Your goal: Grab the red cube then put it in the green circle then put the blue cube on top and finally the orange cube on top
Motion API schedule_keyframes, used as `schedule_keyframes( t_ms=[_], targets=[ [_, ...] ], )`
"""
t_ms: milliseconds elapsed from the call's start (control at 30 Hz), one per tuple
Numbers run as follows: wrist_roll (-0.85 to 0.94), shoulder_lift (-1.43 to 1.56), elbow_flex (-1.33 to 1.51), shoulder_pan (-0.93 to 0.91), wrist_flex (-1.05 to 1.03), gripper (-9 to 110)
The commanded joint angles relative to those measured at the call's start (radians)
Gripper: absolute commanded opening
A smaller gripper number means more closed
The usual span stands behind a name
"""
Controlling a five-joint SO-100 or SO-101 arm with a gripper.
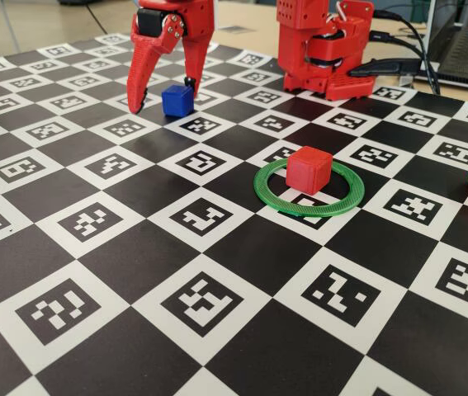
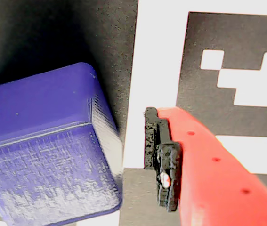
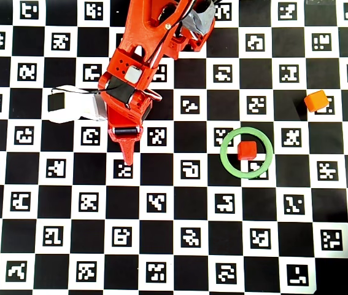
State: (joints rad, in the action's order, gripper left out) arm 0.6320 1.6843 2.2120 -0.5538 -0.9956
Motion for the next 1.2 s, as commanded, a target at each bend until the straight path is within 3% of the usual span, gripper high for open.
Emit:
schedule_keyframes(
  t_ms=[0, 1167],
  targets=[
    [0.025, 0.012, -0.008, 0.011, 0.017, 51],
    [0.273, -0.006, -0.008, 0.005, 0.06, 51]
  ],
)
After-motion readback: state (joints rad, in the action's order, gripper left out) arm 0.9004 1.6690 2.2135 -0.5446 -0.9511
